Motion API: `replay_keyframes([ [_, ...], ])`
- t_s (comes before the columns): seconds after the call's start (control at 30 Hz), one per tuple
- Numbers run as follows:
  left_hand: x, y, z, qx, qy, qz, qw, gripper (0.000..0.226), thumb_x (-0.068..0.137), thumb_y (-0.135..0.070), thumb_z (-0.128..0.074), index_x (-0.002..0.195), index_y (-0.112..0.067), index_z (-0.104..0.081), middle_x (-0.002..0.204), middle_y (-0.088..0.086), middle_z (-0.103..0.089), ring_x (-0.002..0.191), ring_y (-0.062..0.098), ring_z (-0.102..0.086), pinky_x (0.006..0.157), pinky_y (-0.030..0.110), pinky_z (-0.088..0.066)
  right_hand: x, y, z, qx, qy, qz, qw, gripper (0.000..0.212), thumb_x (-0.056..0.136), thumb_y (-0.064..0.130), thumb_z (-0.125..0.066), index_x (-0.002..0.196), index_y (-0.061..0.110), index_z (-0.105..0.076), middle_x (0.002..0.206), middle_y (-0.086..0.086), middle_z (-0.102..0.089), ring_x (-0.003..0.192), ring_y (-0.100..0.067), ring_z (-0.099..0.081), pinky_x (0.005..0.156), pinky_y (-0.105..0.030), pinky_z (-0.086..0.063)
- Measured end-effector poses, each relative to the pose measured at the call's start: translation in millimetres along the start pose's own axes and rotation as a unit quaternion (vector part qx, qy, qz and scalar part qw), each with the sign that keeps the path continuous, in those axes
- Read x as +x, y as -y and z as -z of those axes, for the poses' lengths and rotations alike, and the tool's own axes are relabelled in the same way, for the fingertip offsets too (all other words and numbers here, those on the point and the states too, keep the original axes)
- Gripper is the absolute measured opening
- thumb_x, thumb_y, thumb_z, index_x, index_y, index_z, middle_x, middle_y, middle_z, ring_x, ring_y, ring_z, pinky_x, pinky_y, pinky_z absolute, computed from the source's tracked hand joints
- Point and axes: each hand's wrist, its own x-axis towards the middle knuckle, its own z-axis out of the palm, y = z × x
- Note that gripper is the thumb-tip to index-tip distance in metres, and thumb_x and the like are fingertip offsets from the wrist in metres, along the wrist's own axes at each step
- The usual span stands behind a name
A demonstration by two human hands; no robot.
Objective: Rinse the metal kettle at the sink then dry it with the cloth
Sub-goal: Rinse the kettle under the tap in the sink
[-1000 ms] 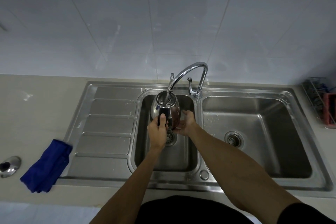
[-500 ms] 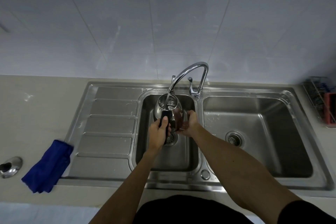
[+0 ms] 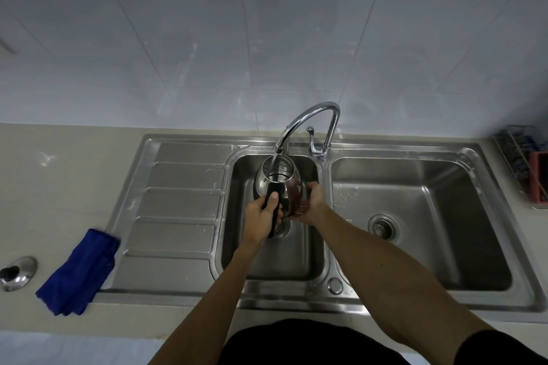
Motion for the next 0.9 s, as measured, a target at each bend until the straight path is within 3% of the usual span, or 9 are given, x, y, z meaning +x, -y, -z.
replay_keyframes([
  [0.13, -1.8, -0.1, -1.1, -0.004, 0.0, -0.003, 1.0, 0.038, 0.105, -0.022, -0.052, 0.087, 0.008, -0.066, 0.065, 0.008, -0.063, 0.052, 0.012, -0.058, 0.055, 0.021, -0.051, 2.2, -1.3, 0.2, -0.005, -0.008, 0.005, 1.0, 0.074, 0.089, 0.062, -0.038, 0.124, 0.002, -0.063, 0.124, -0.023, -0.064, 0.108, -0.036, -0.06, 0.088, -0.043, -0.051],
  [0.33, -2.7, -1.0, 0.4, -0.003, -0.003, -0.006, 1.0, 0.039, 0.104, -0.022, -0.053, 0.089, 0.011, -0.066, 0.065, 0.009, -0.063, 0.053, 0.014, -0.059, 0.056, 0.022, -0.052, -4.6, 0.5, -3.4, 0.005, 0.009, 0.001, 1.0, 0.069, 0.094, 0.061, -0.033, 0.102, 0.002, -0.067, 0.099, -0.021, -0.067, 0.091, -0.033, -0.061, 0.073, -0.039, -0.05],
  [0.47, -1.8, -1.3, 2.7, -0.003, -0.01, -0.001, 1.0, 0.04, 0.104, -0.023, -0.053, 0.09, 0.012, -0.066, 0.065, 0.008, -0.064, 0.053, 0.014, -0.059, 0.056, 0.023, -0.053, -1.3, -1.5, -7.7, 0.004, 0.011, -0.006, 1.0, 0.075, 0.09, 0.065, -0.034, 0.121, 0.003, -0.065, 0.109, -0.021, -0.067, 0.097, -0.034, -0.062, 0.075, -0.039, -0.051],
  [0.77, 0.1, 1.2, 7.3, -0.002, -0.022, 0.004, 1.0, 0.04, 0.103, -0.025, -0.054, 0.089, 0.009, -0.067, 0.066, 0.009, -0.065, 0.056, 0.018, -0.061, 0.058, 0.026, -0.054, -5.2, -2.0, -14.7, 0.002, 0.031, -0.013, 0.999, 0.068, 0.092, 0.062, -0.035, 0.117, 0.006, -0.066, 0.1, -0.019, -0.068, 0.091, -0.031, -0.062, 0.069, -0.036, -0.049],
  [0.9, -0.4, 2.9, 11.0, 0.009, -0.023, 0.0, 1.0, 0.039, 0.103, -0.026, -0.055, 0.089, 0.008, -0.069, 0.068, 0.008, -0.067, 0.059, 0.017, -0.063, 0.059, 0.026, -0.055, -8.5, -4.6, -18.9, -0.008, 0.036, -0.024, 0.999, 0.071, 0.092, 0.062, -0.036, 0.109, 0.0, -0.064, 0.098, -0.021, -0.067, 0.089, -0.033, -0.061, 0.068, -0.037, -0.048],
])
